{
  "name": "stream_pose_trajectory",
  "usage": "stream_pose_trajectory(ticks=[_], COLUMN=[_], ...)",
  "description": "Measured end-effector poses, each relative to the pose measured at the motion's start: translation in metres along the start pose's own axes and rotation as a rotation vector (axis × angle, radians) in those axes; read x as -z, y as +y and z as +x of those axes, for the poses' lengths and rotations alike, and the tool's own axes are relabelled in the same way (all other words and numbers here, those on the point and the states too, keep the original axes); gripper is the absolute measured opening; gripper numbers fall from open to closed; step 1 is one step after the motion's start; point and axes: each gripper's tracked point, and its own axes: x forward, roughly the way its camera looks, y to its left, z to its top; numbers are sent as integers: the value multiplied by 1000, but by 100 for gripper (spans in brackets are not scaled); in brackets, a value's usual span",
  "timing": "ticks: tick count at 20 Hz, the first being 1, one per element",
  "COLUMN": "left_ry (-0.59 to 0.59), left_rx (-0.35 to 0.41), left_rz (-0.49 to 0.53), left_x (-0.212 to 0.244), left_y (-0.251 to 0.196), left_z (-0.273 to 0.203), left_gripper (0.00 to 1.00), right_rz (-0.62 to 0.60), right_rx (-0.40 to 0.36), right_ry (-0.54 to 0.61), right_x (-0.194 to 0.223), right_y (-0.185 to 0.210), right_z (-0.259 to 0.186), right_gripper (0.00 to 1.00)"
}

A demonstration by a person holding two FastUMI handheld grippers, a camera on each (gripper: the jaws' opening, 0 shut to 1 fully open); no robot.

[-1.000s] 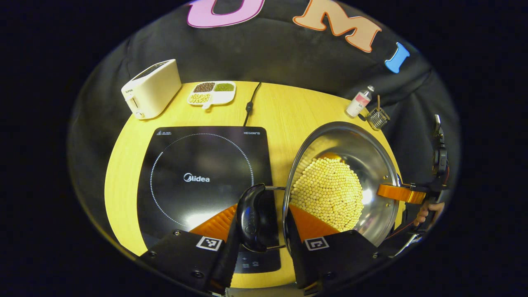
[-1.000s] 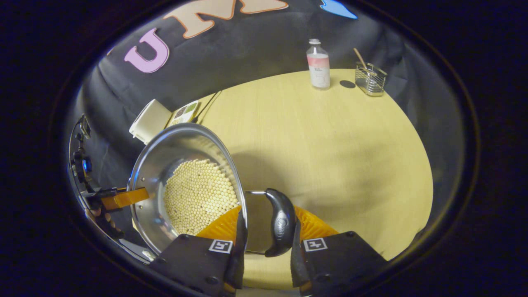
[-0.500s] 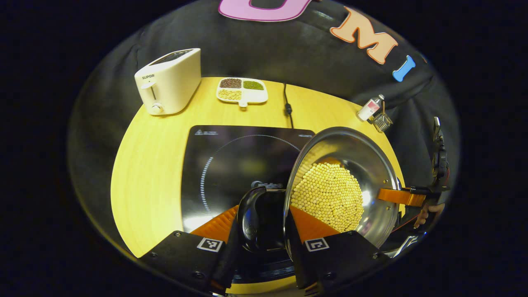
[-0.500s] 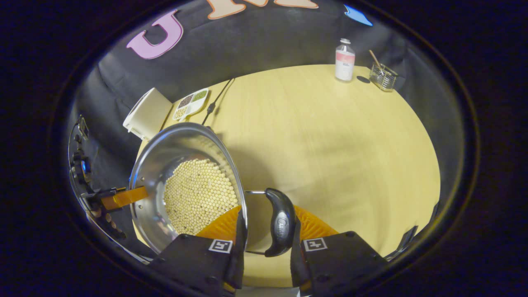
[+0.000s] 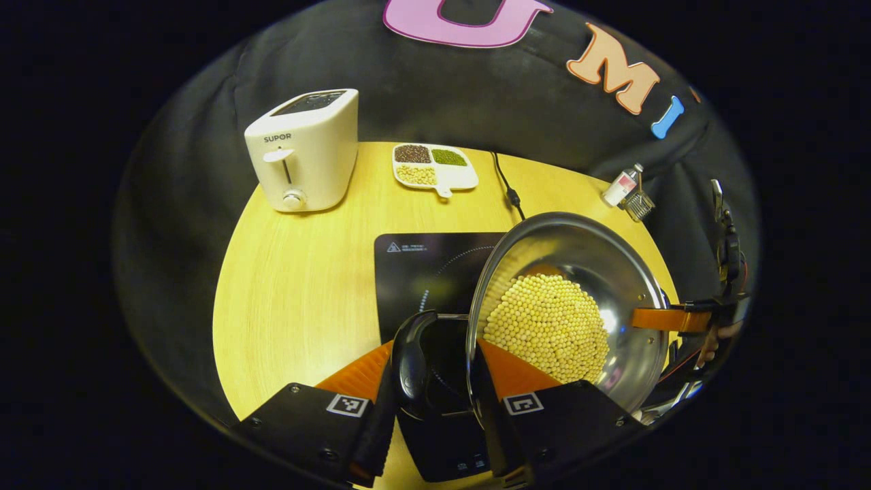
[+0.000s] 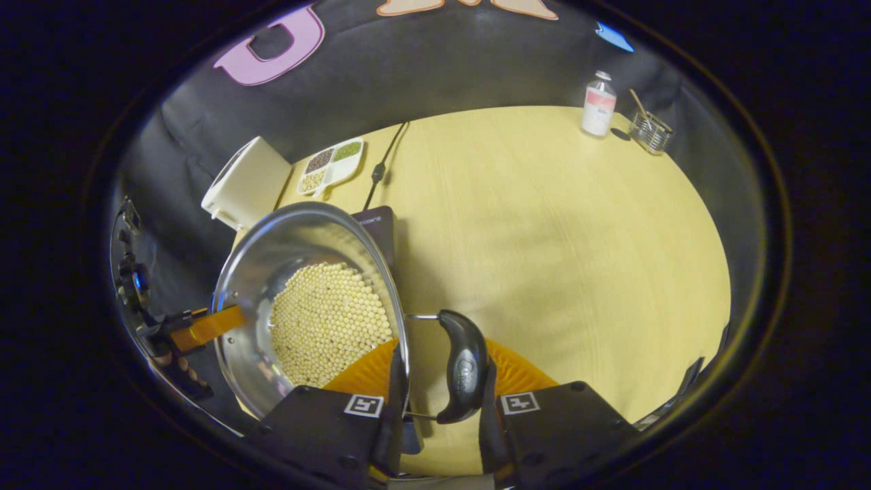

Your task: First push the handle of the pot to place it horizontally, then grasp the pot with both hands and set it on the induction cooktop.

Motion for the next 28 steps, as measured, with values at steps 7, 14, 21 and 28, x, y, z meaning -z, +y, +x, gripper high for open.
stream_pose_trajectory(ticks=[7, 14, 21, 28], left_ry=[-56, -85, -85, -150], left_rx=[-42, -64, -82, -116], left_rz=[77, 70, 57, 65], left_x=[-19, -22, -22, -33], left_y=[27, 33, 37, 31], left_z=[6, 4, 4, -13], left_gripper=[58, 60, 61, 77], right_rz=[39, 35, 25, 66], right_rx=[-19, -29, -18, -44], right_ry=[1, -7, -4, -89], right_x=[1, 1, 3, -18], right_y=[-3, -2, -4, -8], right_z=[-1, 3, 2, -18], right_gripper=[47, 48, 48, 65])
